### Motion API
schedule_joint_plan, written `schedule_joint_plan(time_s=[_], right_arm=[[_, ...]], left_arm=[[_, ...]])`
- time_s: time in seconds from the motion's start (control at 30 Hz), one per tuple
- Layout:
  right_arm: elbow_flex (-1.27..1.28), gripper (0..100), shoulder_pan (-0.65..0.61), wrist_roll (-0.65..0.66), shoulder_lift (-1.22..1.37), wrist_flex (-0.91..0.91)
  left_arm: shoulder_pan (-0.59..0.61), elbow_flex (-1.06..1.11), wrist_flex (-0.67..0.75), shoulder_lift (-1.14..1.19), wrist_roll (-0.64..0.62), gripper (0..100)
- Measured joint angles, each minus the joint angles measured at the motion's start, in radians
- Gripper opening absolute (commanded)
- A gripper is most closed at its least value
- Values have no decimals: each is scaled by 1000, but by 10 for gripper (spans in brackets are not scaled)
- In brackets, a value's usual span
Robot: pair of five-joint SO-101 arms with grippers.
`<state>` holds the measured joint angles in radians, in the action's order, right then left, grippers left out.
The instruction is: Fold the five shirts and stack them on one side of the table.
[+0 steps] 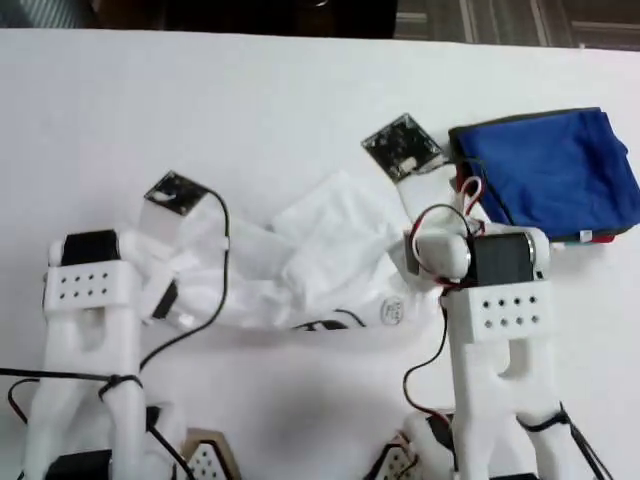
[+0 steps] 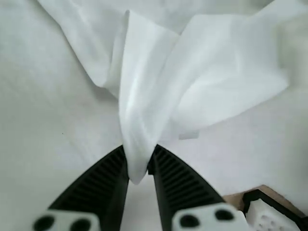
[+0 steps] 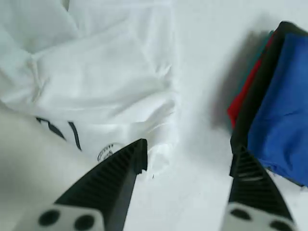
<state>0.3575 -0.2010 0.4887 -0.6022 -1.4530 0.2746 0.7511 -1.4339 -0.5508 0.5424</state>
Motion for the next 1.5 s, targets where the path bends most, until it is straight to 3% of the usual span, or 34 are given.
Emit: schedule_joint_plan(time_s=[0.13, 0.33, 0.63, 0.77, 0.97, 1.23, 1.37, 1.5], right_arm=[[-20, 282, -92, -54, 212, 152], [-201, 280, -242, -133, 638, 183], [-535, 280, -272, -186, 1073, 127], [-655, 276, -273, -186, 1174, 95], [-750, 155, -272, -186, 1278, 43], [-775, 139, -270, -186, 1307, 40], [-775, 15, -270, -186, 1307, 41], [-799, 18, -265, -186, 1309, 26]], left_arm=[[0, 0, 0, 0, 0, 27], [0, 9, 0, 0, 0, 27], [0, 48, 0, 0, 0, 27], [0, 48, 0, 0, 0, 27], [0, 51, 15, 0, 0, 27], [0, 54, 32, 0, 0, 27], [0, 54, 32, 0, 0, 27], [0, 54, 32, 0, 0, 27]])
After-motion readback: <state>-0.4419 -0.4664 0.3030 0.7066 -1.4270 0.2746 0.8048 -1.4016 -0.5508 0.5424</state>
